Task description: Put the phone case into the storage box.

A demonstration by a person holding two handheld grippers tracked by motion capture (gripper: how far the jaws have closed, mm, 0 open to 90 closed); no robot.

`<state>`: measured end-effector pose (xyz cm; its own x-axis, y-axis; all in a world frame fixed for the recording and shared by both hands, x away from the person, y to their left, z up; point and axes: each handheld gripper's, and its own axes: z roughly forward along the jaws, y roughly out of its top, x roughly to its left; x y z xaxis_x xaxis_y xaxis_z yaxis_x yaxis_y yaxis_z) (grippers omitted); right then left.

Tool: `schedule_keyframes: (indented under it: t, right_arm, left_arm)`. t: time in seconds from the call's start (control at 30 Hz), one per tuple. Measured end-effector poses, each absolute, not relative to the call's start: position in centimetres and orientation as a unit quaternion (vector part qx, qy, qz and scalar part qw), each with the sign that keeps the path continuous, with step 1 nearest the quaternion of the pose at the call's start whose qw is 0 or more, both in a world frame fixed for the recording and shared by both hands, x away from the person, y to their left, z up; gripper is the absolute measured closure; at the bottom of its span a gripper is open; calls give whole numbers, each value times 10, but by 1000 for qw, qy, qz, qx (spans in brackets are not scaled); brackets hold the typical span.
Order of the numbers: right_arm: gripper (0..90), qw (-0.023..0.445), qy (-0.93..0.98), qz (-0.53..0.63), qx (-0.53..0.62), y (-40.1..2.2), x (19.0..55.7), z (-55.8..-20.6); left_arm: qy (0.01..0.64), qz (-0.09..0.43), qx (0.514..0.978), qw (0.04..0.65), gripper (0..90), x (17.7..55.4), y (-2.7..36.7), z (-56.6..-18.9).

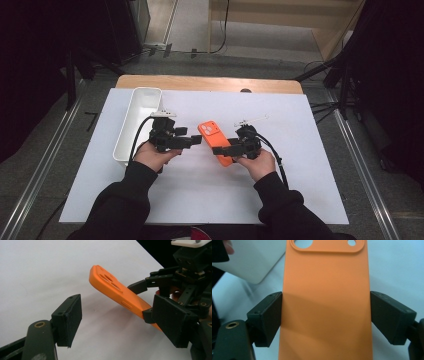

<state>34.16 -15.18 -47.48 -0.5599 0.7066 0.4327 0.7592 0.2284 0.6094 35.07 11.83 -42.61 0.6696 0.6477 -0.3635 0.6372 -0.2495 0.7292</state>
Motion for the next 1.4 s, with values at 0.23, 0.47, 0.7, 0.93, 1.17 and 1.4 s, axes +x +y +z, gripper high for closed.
schedule_keyframes:
  t: [0.23,0.47,0.7,0.93,1.17,1.4]
  right_arm:
    - [146,31,-776,-407,-481,-148,342,-474]
    - [146,40,-756,-425,-496,-147,337,-470]
    - [146,35,-745,-436,-504,-148,334,-470]
    - [146,31,-733,-450,-510,-143,329,-471]
    - [145,24,-725,-461,-512,-138,323,-472]
    - [145,18,-721,-465,-514,-130,320,-473]
  left_arm:
    - [421,19,787,451,248,357,115,-418]
    - [428,21,783,452,248,362,110,-413]
    - [439,14,779,448,248,365,104,-411]
    - [463,1,769,441,278,371,103,-412]
    - [469,-8,767,437,346,374,103,-413]
    - [471,-1,761,447,389,375,103,-412]
